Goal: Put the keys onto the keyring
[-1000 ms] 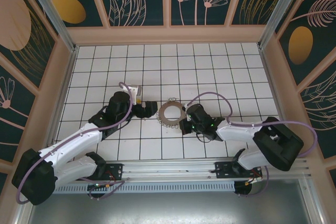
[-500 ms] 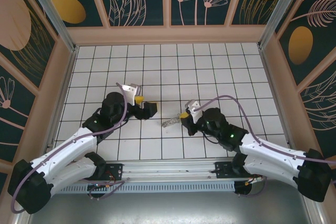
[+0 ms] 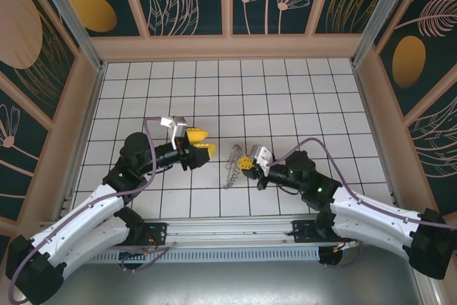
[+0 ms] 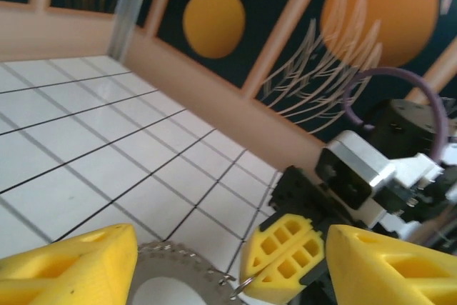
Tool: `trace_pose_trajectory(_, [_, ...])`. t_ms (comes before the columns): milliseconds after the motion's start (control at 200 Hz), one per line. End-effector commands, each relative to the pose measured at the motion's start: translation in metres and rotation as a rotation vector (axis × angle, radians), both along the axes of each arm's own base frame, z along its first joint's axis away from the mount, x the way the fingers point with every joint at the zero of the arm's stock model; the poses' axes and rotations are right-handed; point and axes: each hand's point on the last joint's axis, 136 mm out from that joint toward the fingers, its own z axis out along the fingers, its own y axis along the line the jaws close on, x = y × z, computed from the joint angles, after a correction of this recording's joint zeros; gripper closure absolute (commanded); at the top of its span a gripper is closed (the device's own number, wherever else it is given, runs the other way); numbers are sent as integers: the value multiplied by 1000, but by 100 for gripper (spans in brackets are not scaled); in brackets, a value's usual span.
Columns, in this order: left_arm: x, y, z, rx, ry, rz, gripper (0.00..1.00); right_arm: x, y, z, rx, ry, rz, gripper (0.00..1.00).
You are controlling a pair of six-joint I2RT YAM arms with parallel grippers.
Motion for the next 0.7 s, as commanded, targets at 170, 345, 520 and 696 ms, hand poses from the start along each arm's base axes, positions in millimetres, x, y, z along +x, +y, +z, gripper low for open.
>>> trace_pose_trajectory(170, [-37, -16, 27, -67, -124, -186, 31, -34, 3, 70, 250, -119, 178, 100])
trace_pose_trajectory(345, [-56, -27, 29, -59, -240, -274, 21, -36, 1, 85, 298, -98, 196, 100])
trace_pose_trajectory(520, [-57, -29, 29, -49, -291, -255, 23, -42, -3, 97, 347, -71, 236, 100])
trace_pose_trajectory(696, [-58, -36, 21, -12, -289, -263, 39, -48, -6, 106, 385, -60, 278, 100])
